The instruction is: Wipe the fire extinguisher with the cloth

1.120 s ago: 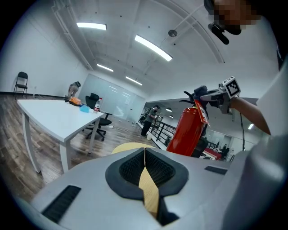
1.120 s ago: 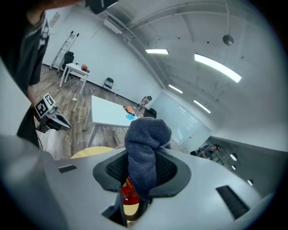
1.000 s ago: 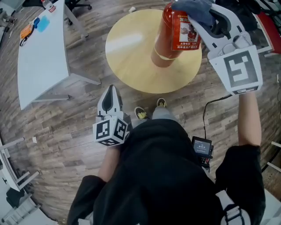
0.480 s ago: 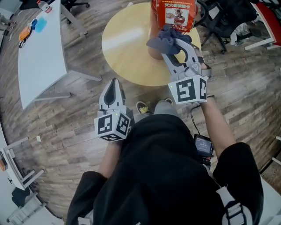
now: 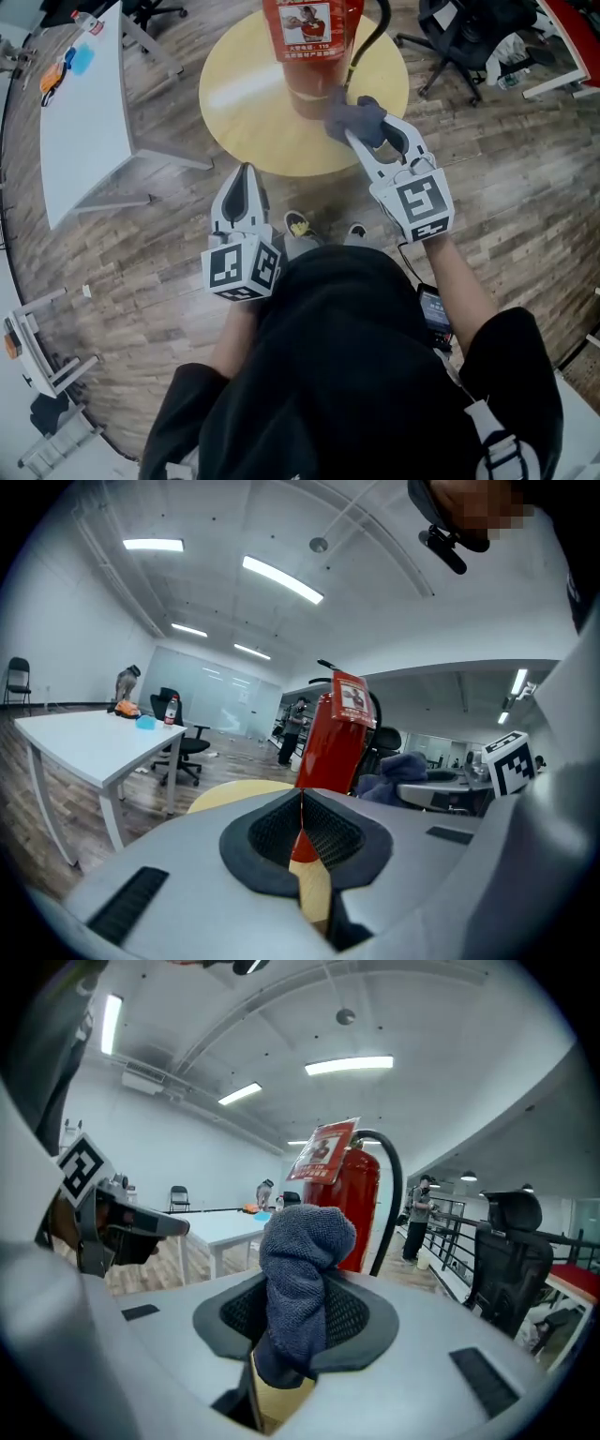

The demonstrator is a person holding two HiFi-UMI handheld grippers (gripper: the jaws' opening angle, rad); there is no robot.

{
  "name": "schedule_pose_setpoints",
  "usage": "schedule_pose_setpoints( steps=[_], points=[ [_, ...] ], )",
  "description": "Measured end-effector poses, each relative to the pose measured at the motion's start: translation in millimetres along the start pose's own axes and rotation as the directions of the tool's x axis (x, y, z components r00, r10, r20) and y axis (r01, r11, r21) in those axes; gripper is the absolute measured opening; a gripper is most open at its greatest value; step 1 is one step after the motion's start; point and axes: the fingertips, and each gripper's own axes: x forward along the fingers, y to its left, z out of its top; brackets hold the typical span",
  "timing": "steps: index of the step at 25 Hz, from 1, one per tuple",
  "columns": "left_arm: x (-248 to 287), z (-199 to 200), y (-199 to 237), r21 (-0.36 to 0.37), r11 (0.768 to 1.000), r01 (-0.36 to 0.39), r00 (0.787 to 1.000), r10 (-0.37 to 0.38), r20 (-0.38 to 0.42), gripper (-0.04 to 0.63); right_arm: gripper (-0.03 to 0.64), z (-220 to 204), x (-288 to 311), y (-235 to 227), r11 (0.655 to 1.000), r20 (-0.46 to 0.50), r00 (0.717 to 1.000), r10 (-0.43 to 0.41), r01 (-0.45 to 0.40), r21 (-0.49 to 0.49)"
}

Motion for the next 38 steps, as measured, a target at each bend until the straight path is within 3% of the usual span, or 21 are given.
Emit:
schedule_pose_setpoints(
  steps=[4, 7, 15, 23, 38],
  points=[
    [-1.3, 1.4, -60.2, 0.039, 0.999, 0.03, 0.999, -0.031, 0.025, 0.023, 0.129, 3.7, -50.5, -29.9, 0.999, 0.051, 0.998, -0.039, 0.038, 0.031],
    [-3.3, 1.8, -96.7, 0.053, 0.998, 0.044, 0.998, -0.046, 0.036, 0.023, 0.129, 1.5, -79.6, -44.1, 0.999, 0.063, 0.998, -0.024, 0.022, 0.026],
    [-21.8, -16.8, -151.6, 0.072, 0.997, 0.017, 0.999, -0.02, 0.047, 0.023, 0.129, -21.0, -126.1, -49.3, 0.998, 0.072, 0.997, 0.02, -0.024, 0.059],
    [-29.6, -22.6, -177.8, 0.081, 0.996, 0.035, 0.998, -0.039, 0.045, 0.023, 0.129, -28.9, -150.1, -71.2, 0.992, 0.096, 0.995, -0.027, 0.014, 0.125],
    [-28.3, -22.8, -176.9, 0.08, 0.997, 0.013, 0.998, -0.017, 0.055, 0.023, 0.129, -35.7, -146.6, -76.1, 0.992, 0.088, 0.996, -0.003, -0.008, 0.128]
  ],
)
